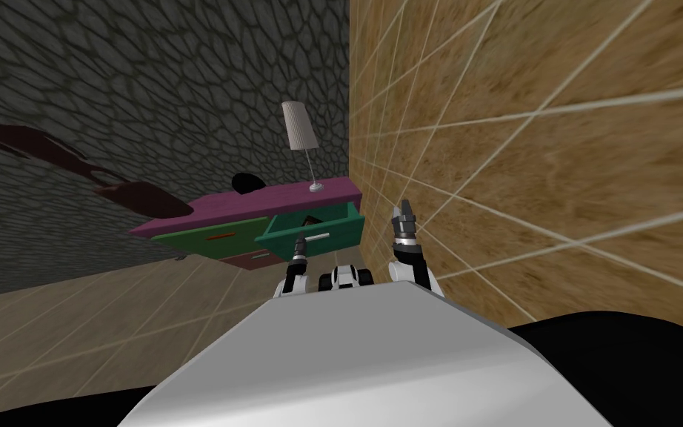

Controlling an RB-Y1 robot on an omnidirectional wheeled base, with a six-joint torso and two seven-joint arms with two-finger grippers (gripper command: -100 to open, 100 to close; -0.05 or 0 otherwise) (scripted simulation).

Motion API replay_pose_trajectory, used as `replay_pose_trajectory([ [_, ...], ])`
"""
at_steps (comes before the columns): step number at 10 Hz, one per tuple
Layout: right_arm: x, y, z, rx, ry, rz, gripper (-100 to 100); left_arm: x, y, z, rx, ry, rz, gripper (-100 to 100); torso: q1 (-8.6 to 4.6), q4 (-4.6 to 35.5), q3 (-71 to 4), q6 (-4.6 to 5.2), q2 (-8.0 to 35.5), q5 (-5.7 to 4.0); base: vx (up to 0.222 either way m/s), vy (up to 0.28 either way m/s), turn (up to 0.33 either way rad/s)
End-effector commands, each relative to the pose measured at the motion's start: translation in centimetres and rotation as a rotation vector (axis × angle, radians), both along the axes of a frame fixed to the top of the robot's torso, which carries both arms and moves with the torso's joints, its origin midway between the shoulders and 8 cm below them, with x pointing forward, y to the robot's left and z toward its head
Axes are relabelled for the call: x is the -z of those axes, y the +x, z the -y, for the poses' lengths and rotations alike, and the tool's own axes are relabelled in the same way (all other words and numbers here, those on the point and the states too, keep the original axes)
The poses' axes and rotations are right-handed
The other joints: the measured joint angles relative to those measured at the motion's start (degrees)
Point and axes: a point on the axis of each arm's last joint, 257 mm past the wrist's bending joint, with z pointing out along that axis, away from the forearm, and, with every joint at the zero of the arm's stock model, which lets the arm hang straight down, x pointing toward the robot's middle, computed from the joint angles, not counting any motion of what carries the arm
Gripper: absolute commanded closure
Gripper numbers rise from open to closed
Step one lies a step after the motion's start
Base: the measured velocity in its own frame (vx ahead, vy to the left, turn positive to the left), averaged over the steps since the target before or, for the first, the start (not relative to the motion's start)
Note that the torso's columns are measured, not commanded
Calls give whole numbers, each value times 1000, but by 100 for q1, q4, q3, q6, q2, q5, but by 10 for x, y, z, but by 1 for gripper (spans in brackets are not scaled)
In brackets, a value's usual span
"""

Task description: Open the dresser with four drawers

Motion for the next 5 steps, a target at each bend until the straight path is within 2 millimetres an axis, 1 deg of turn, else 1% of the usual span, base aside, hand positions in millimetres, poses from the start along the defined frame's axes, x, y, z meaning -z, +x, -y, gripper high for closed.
replay_pose_trajectory([
  [1,0,0,0,0,0,0,0,2,0,0,-1,0,-4,0,4,-7,-4,2,-8,4,0,0,0],
  [5,0,0,0,0,0,0,0,5,-2,-1,-2,-1,-13,0,12,-20,-15,4,-27,12,0,0,0],
])
